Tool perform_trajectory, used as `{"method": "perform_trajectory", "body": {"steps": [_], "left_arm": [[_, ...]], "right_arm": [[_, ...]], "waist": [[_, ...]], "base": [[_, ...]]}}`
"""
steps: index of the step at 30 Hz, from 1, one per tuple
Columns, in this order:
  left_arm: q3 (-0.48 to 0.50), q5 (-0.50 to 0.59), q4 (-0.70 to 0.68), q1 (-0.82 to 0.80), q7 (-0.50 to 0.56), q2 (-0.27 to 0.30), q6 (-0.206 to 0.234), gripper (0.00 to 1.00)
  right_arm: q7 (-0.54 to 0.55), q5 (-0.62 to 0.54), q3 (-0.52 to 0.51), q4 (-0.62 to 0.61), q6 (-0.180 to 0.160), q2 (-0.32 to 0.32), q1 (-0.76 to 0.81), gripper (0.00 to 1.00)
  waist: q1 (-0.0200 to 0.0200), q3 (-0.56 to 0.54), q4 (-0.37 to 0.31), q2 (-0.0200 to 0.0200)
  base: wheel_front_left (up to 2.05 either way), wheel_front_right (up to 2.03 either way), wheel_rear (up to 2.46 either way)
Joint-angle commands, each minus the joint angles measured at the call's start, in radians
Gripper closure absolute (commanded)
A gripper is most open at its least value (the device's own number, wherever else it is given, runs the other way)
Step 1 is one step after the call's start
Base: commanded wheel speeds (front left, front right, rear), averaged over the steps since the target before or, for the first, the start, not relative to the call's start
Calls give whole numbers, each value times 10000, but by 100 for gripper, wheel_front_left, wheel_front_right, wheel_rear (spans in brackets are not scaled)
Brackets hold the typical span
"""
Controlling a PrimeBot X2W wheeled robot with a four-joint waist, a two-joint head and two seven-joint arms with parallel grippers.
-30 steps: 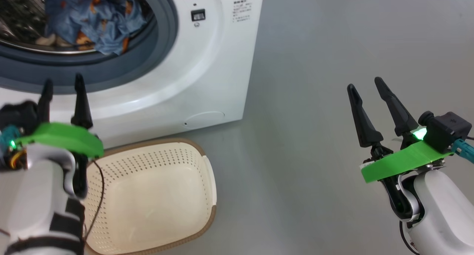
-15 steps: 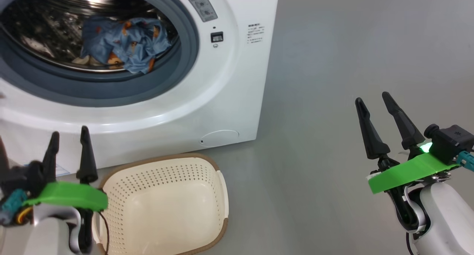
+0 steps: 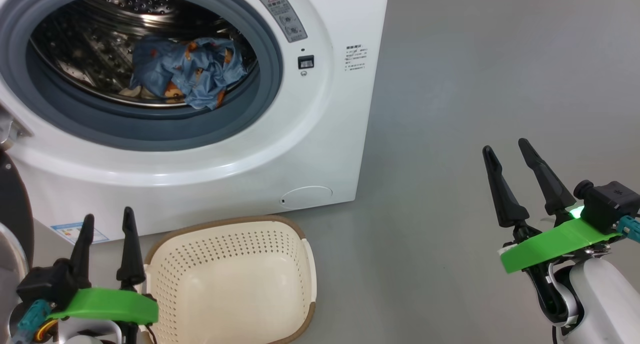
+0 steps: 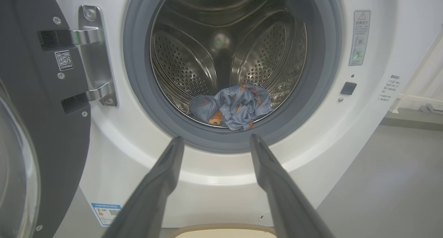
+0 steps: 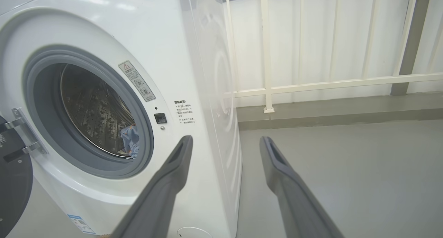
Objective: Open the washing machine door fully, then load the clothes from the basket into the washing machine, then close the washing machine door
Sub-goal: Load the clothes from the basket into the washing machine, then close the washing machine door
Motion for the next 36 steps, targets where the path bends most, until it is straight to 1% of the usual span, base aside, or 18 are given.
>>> {"method": "perform_trajectory", "body": {"steps": [1, 9, 16, 24, 36], "left_arm": [[277, 93, -331, -5, -60, 246, 34, 0], [182, 236, -432, 144, -61, 213, 54, 0], [37, -25, -466, 176, -61, 205, -39, 0], [52, 4, -534, 148, -61, 289, -61, 0], [57, -77, -443, 109, -61, 241, -81, 0]], "right_arm": [[-78, 155, 110, -214, 44, -171, 92, 0], [-78, 162, 185, -187, 44, -207, 169, 0], [-78, 190, 248, -182, 44, -230, 207, 0], [-78, 224, 295, -150, 44, -232, 175, 0], [-78, 274, 329, -138, 44, -249, 202, 0]], "waist": [[1, -41, 39, 0], [1, -181, 126, 0], [1, -220, 149, 0], [1, -196, 105, 0], [1, -246, 93, 0]], "base": [[0, 0, 0], [0, 0, 0], [0, 0, 0], [0, 0, 0], [0, 0, 0]]}}
